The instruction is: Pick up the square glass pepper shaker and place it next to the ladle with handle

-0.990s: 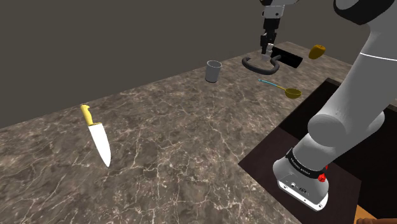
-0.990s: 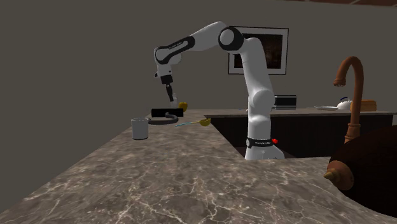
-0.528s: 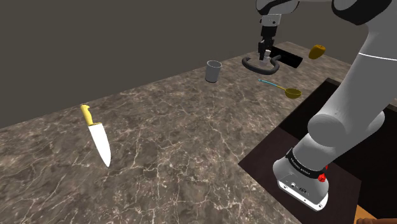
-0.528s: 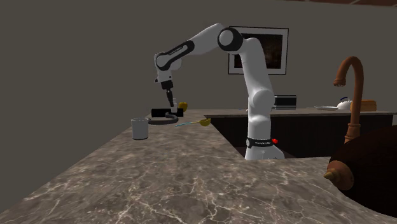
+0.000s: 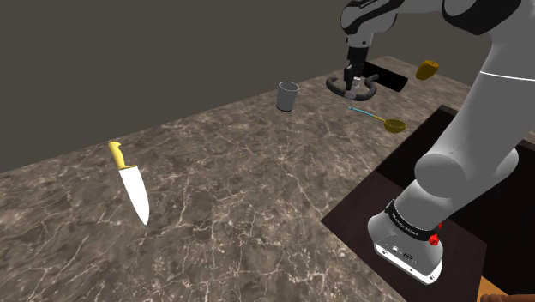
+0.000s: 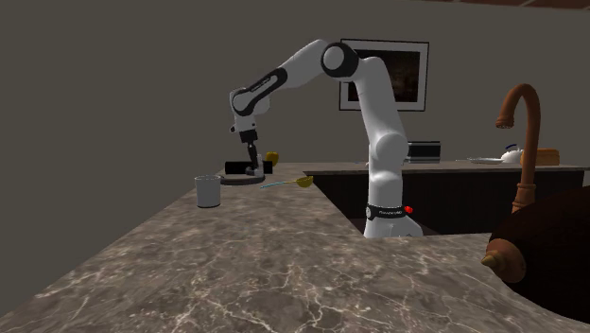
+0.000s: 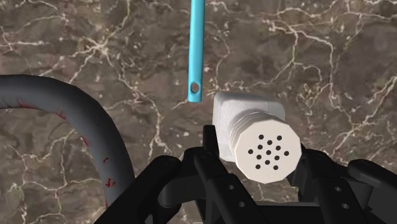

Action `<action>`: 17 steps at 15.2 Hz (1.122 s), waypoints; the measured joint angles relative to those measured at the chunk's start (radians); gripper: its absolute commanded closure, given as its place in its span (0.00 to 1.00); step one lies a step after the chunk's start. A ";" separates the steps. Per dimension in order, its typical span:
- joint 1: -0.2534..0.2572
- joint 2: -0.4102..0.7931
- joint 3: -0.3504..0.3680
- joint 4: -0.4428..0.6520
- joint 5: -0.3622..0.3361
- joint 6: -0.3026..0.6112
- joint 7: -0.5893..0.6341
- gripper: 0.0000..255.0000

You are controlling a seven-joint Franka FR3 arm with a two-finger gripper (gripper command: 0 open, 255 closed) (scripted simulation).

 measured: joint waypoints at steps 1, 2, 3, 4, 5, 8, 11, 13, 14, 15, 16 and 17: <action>-0.001 0.003 0.000 -0.006 0.000 0.009 0.000 1.00; -0.001 0.009 0.000 -0.013 0.002 0.022 0.001 1.00; -0.002 0.014 0.000 -0.020 0.003 0.033 0.000 1.00; -0.002 0.021 0.001 -0.024 0.004 0.044 0.002 1.00; -0.002 0.026 0.002 -0.034 0.005 0.059 0.003 1.00; -0.004 0.043 0.003 -0.053 0.009 0.094 0.004 1.00; -0.005 0.055 0.004 -0.061 0.012 0.115 0.003 1.00; -0.005 0.057 0.004 -0.063 0.012 0.119 0.004 1.00; -0.005 0.058 0.004 -0.063 0.012 0.120 0.004 1.00; -0.005 0.058 0.004 -0.064 0.012 0.120 0.004 1.00; -0.005 0.058 0.004 -0.064 0.012 0.120 0.004 1.00; -0.005 0.058 0.004 -0.064 0.012 0.120 0.004 0.00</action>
